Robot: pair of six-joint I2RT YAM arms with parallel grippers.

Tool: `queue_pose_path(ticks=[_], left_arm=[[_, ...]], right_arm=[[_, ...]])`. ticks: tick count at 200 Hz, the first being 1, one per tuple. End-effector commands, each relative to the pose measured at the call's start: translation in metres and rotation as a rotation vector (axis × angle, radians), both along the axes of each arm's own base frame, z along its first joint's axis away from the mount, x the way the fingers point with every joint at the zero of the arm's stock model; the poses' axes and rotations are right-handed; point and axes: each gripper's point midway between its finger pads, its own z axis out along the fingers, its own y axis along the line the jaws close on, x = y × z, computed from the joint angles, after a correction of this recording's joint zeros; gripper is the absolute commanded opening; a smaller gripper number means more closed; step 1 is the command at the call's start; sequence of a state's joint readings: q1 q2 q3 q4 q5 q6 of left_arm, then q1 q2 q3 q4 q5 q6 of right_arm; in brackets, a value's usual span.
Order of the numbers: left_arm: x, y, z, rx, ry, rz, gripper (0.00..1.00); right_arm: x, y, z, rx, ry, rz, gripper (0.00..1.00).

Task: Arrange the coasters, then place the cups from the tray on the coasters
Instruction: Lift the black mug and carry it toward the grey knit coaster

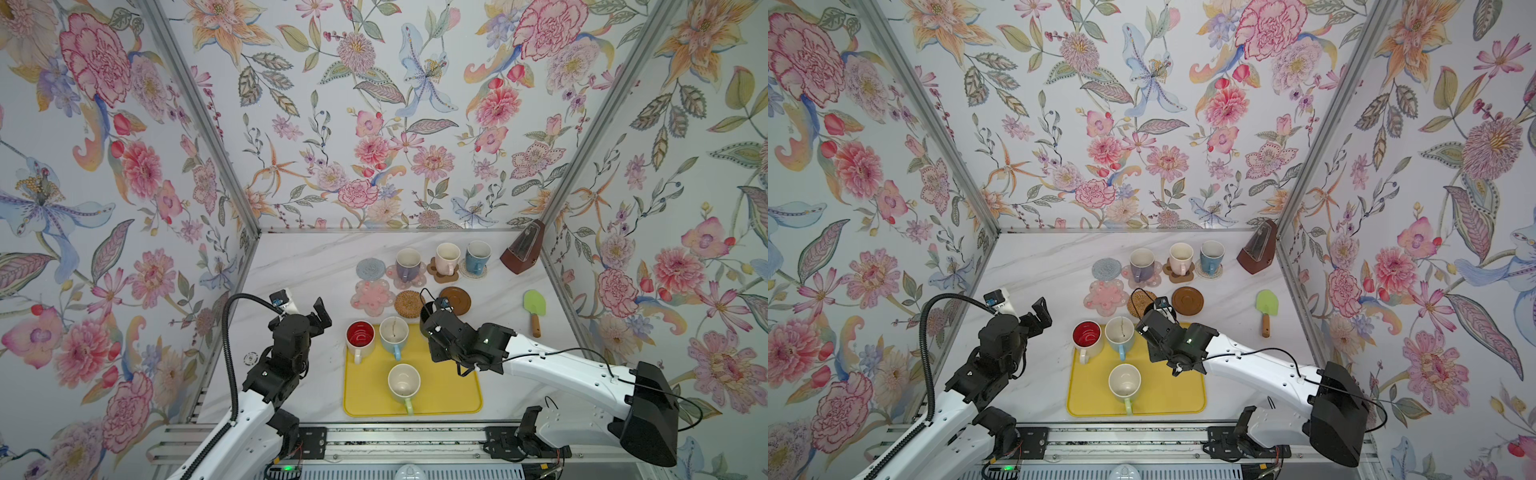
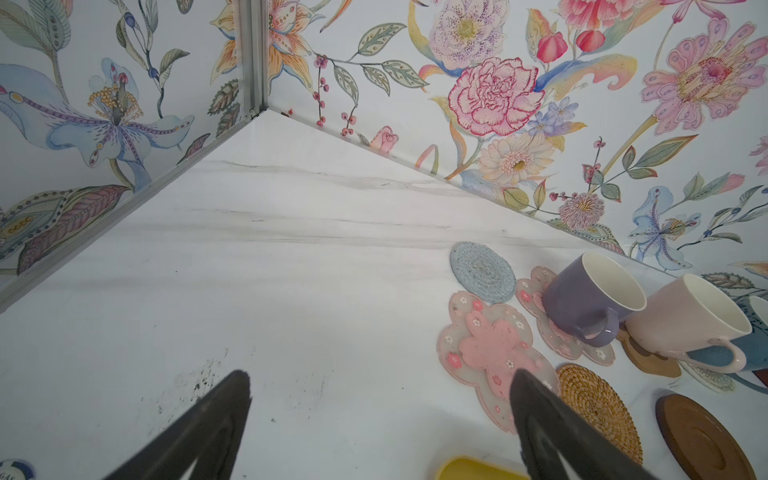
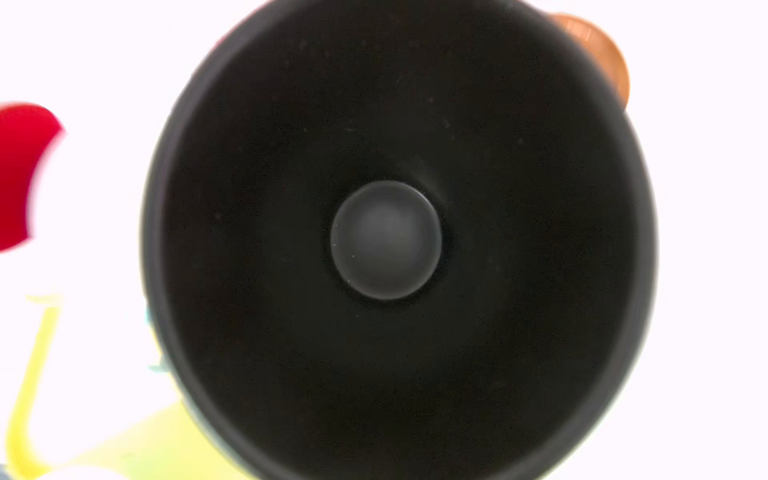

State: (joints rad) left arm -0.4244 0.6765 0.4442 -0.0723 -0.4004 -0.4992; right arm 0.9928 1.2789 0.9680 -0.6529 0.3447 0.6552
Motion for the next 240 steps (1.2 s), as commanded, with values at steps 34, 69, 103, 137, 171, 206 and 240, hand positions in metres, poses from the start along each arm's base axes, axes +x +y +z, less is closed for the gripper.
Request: queue_pose_path(ticks=[34,69,103,137,171,206,240], left_arm=[[-0.012,0.012,-0.024,0.016,0.072,0.038,0.99],[-0.017,0.015,-0.033,0.008,0.095,0.052,0.99],[-0.02,0.016,-0.039,0.005,0.11,0.05,0.99],[-0.024,0.016,-0.042,0.003,0.117,0.046,0.99],[-0.027,0.02,-0.043,-0.01,0.115,0.06,0.99],[-0.032,0.023,-0.044,-0.008,0.118,0.069,0.99],[-0.036,0.025,-0.044,0.0,0.125,0.069,0.99]], right_arm=[[0.041,0.019,0.082,0.068,-0.16,0.048,0.0],[0.063,0.046,0.104,0.105,-0.208,0.081,0.0],[0.083,0.074,0.107,0.115,-0.214,0.121,0.0],[0.103,0.096,0.101,0.11,-0.189,0.163,0.0],[0.128,0.116,0.086,0.092,-0.166,0.187,0.0],[0.155,0.131,0.067,0.068,-0.147,0.2,0.0],[0.178,0.142,0.057,0.066,-0.142,0.203,0.0]])
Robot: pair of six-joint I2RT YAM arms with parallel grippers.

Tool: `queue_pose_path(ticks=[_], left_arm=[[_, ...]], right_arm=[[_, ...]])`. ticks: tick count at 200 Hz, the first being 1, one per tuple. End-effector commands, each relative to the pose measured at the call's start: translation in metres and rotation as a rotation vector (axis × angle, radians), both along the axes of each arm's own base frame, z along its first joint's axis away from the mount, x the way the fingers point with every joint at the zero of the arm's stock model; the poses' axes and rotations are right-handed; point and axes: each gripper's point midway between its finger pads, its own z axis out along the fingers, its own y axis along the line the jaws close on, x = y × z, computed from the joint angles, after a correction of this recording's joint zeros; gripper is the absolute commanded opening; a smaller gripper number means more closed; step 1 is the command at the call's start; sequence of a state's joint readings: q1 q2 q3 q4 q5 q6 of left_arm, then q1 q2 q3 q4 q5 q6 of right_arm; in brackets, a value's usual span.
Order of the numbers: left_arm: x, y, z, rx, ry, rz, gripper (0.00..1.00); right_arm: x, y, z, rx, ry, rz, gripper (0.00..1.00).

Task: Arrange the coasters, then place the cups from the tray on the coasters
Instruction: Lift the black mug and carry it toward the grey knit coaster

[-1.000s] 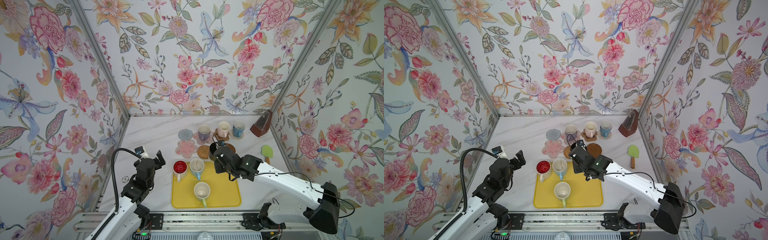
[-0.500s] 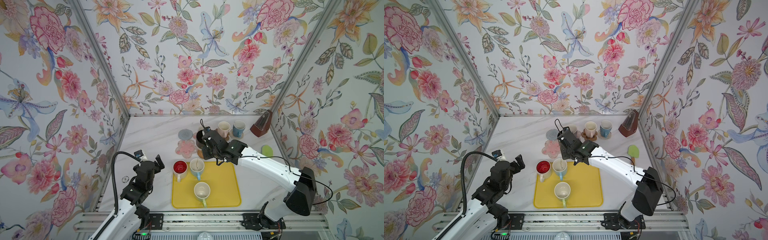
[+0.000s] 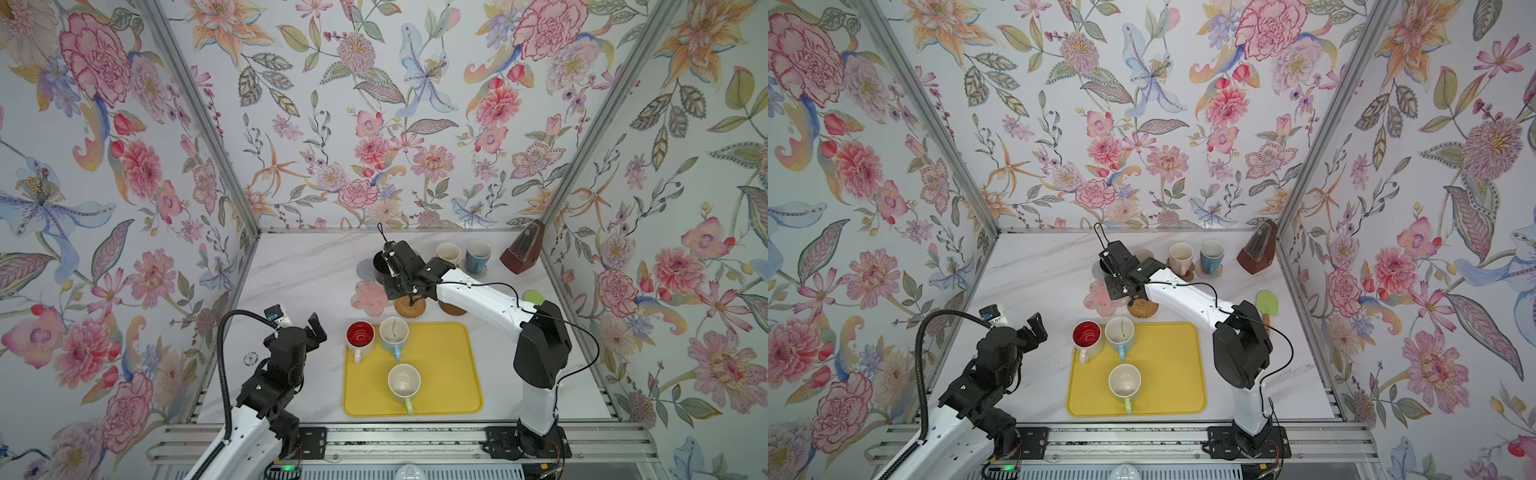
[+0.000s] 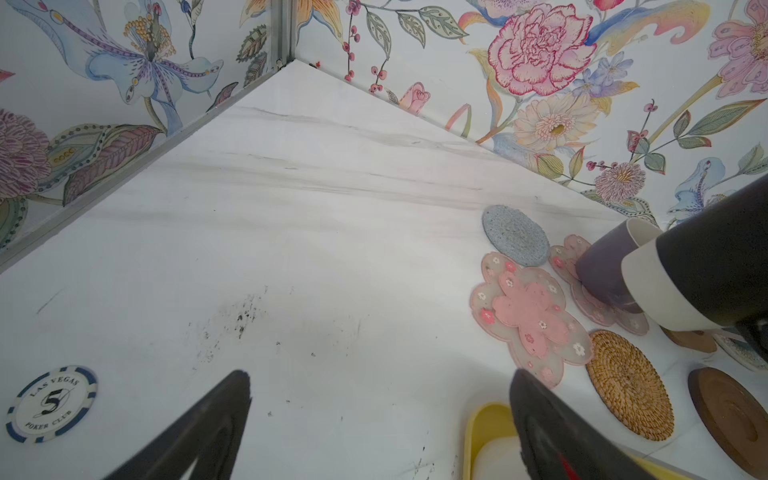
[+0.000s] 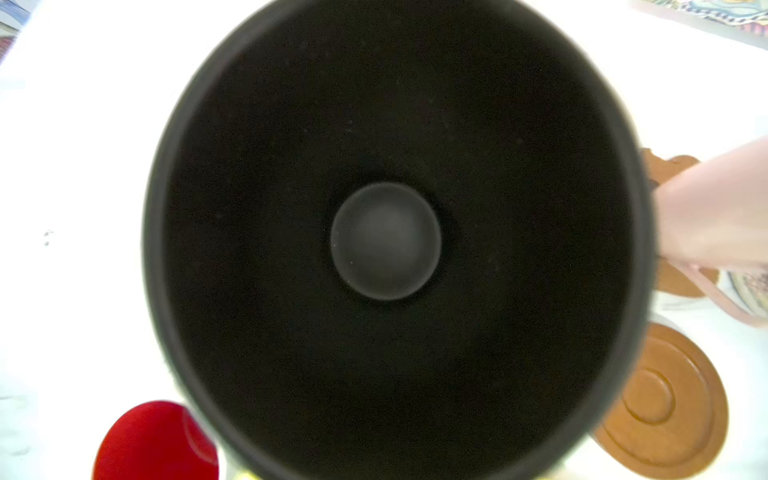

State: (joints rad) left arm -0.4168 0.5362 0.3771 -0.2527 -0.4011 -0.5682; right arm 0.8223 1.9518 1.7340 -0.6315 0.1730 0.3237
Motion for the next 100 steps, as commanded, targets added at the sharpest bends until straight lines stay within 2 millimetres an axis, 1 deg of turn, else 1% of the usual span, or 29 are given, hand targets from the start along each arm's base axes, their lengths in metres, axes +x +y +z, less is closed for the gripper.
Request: queue_pose_path(ticks=[1,34,52,68,88,100], left_arm=[[-0.007,0.009,-0.01,0.02,0.036,0.035,0.99],[-0.011,0.012,-0.011,0.013,0.036,0.04,0.99],[-0.013,0.013,-0.009,0.005,0.029,0.047,0.99],[-0.013,0.013,-0.007,0.004,0.024,0.044,0.99],[-0.014,0.014,-0.008,0.0,0.027,0.049,0.99],[-0.014,0.013,-0.008,-0.005,0.028,0.047,0.99]], right_arm=[[0.026,0.016,0.032,0.073,-0.091,0.014,0.0],[0.048,0.025,0.015,0.063,-0.075,0.021,0.0],[0.06,0.028,0.006,0.056,-0.062,0.016,0.0],[0.069,0.034,0.001,0.068,-0.051,0.022,0.0],[0.076,0.044,0.001,0.069,-0.051,0.041,0.0],[0.08,0.048,-0.005,0.058,-0.044,0.046,0.0]])
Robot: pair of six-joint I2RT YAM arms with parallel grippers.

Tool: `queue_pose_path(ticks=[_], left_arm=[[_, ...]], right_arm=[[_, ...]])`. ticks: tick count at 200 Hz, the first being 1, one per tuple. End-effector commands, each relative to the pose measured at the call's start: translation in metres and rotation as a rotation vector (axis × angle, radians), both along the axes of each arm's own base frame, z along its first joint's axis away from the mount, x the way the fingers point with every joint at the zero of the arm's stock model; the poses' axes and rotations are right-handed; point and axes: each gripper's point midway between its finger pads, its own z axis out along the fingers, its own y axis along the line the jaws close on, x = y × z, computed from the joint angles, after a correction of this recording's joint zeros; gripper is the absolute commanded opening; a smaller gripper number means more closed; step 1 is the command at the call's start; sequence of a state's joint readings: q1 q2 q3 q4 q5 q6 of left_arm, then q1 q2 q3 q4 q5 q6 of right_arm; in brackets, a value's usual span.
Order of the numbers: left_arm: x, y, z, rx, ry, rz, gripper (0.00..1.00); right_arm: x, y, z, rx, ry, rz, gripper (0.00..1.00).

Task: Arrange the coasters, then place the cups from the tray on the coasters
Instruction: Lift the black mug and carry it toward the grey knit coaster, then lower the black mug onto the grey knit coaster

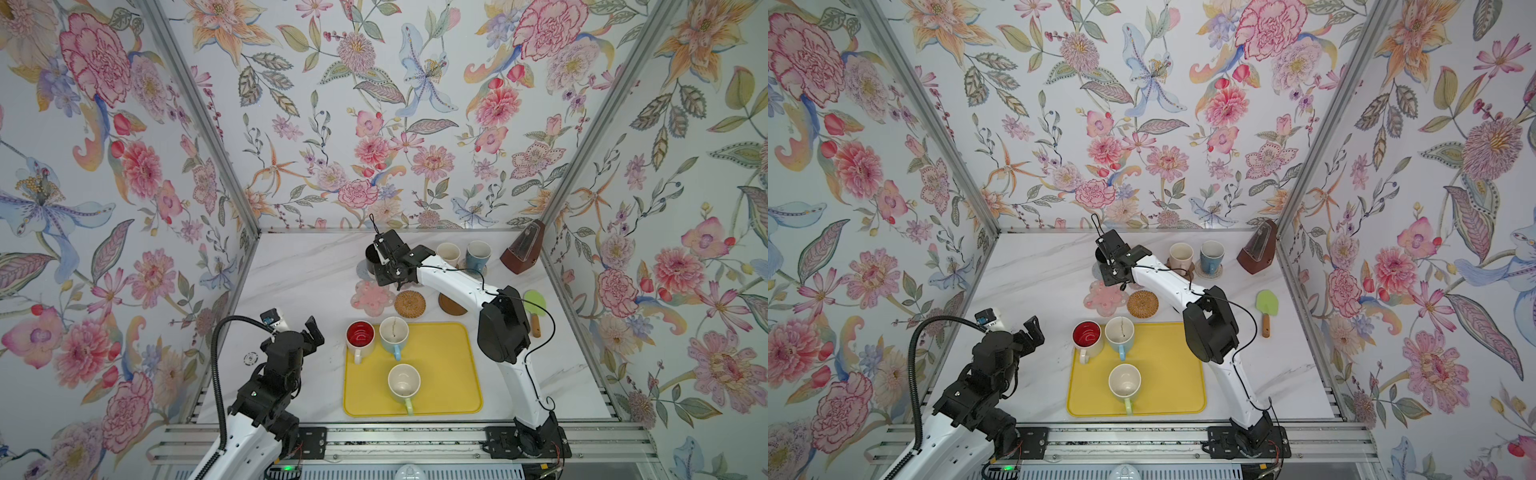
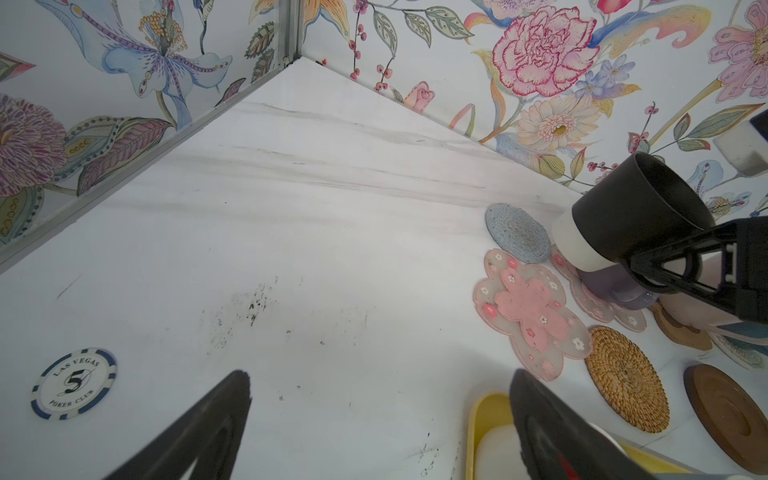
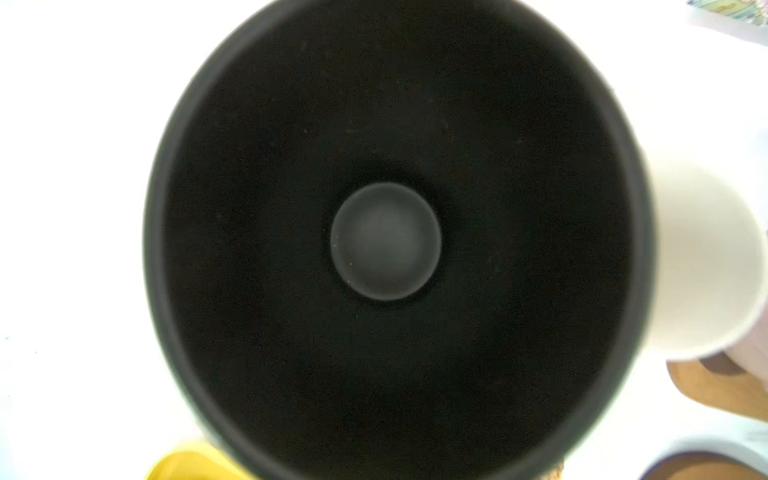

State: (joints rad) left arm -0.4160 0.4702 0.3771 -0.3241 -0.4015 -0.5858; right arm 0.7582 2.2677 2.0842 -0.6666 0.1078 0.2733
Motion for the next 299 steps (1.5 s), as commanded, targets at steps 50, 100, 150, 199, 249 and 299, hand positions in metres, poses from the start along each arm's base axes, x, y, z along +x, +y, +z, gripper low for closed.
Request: queue_pose_path(ticks=[50,100,150,199,249,299], left_arm=[[-0.004,0.008,-0.006,0.001,0.022,0.039,0.99],[-0.004,0.007,-0.005,0.001,0.024,0.038,0.99],[-0.004,0.008,-0.004,0.002,0.023,0.038,0.99],[-0.004,0.008,-0.006,0.0,0.026,0.038,0.99],[-0.006,0.01,-0.006,0.001,0.026,0.045,0.99],[-0.007,0.01,-0.007,0.001,0.027,0.045,0.99]], right_arm=[[0.033,0.018,0.014,0.039,-0.06,0.014,0.0],[0.044,0.021,0.004,0.038,-0.063,0.017,0.0],[0.051,0.024,-0.006,0.039,-0.063,0.015,0.0],[0.057,0.026,-0.011,0.035,-0.075,0.006,0.0],[0.061,0.03,-0.012,0.043,-0.082,-0.001,0.0],[0.064,0.032,-0.02,0.041,-0.08,-0.009,0.0]])
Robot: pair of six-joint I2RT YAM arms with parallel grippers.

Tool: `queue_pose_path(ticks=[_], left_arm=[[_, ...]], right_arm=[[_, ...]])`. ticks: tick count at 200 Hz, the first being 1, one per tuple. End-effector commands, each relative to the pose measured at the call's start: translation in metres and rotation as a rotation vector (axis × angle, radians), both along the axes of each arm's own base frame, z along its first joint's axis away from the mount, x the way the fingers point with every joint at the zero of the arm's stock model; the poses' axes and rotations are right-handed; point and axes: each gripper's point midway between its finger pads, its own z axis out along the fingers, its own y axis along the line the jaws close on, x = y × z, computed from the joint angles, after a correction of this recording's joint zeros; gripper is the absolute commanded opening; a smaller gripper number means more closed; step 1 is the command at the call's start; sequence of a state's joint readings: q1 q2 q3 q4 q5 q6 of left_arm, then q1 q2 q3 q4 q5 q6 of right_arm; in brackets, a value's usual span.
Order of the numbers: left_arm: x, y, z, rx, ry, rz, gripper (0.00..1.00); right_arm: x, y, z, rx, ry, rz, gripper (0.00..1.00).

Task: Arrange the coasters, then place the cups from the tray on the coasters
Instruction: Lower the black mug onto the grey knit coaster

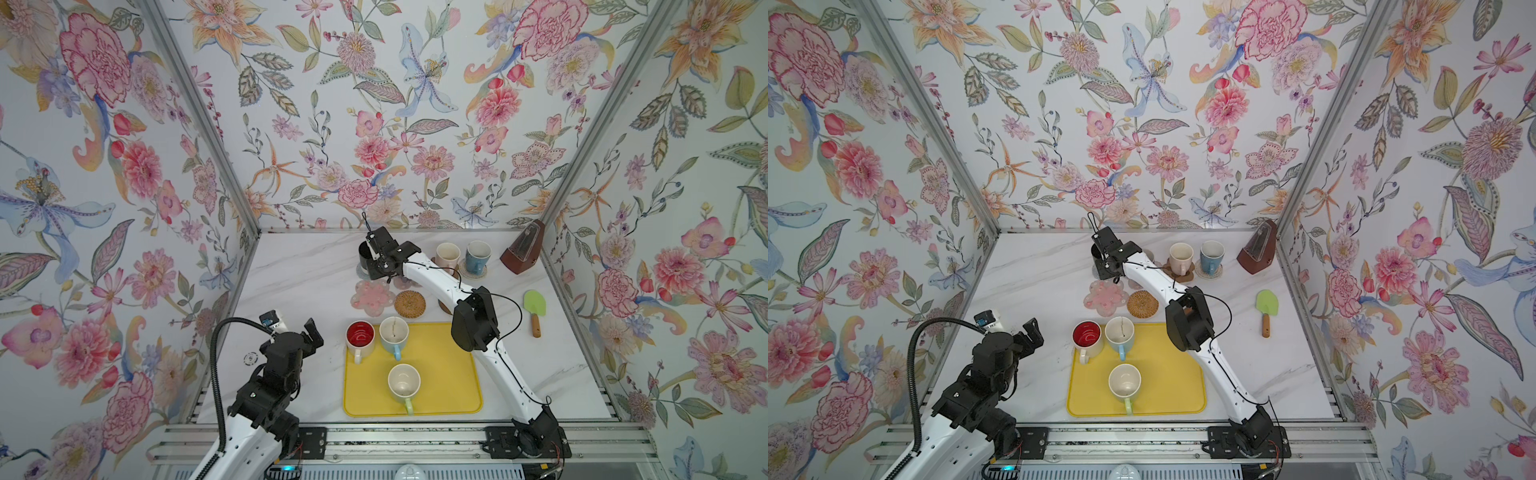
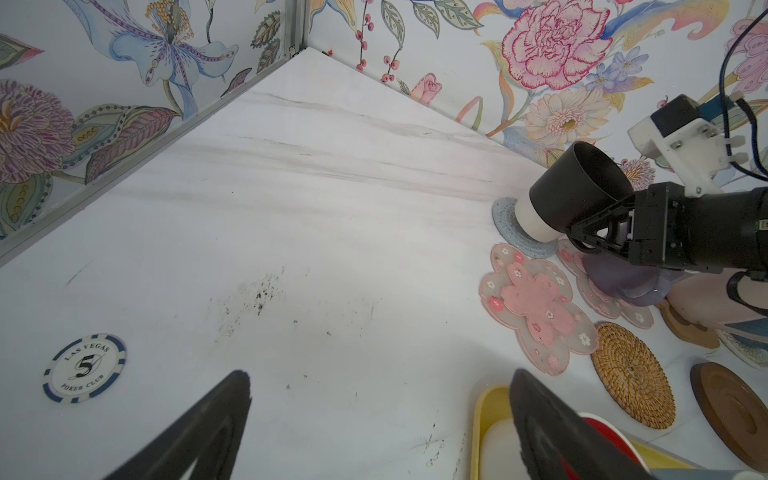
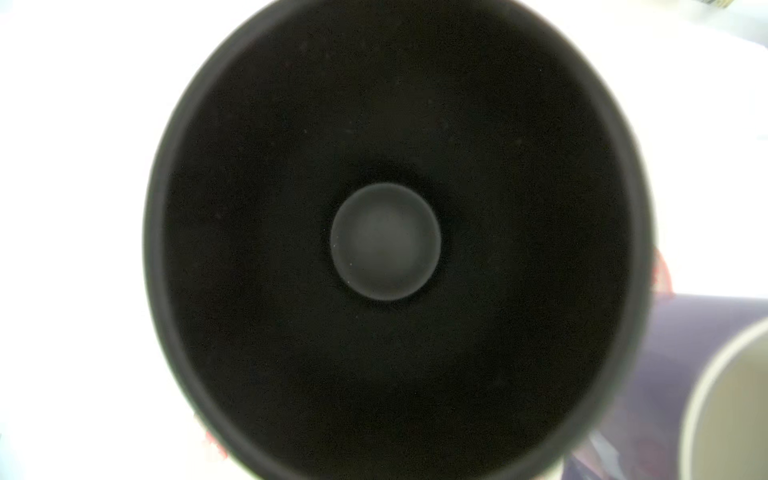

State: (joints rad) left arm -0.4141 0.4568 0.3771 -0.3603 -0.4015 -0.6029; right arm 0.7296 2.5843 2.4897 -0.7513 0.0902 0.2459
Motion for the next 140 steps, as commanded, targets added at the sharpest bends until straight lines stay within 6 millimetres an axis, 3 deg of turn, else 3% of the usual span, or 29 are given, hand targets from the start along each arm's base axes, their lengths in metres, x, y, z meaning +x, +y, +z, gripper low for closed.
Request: queue_pose_path(ticks=[1,94,140], left_arm=[[-0.003,0.008,-0.003,0.008,0.009,0.036,0.99],[-0.004,0.008,-0.003,0.008,0.007,0.036,0.99],[-0.006,0.009,-0.001,0.009,0.001,0.037,0.99]], right_arm=[[0.015,0.007,0.02,0.042,-0.077,-0.014,0.0],[0.015,0.007,0.013,0.032,-0.069,-0.021,0.0],[0.013,0.009,0.032,0.054,-0.091,-0.015,0.23]])
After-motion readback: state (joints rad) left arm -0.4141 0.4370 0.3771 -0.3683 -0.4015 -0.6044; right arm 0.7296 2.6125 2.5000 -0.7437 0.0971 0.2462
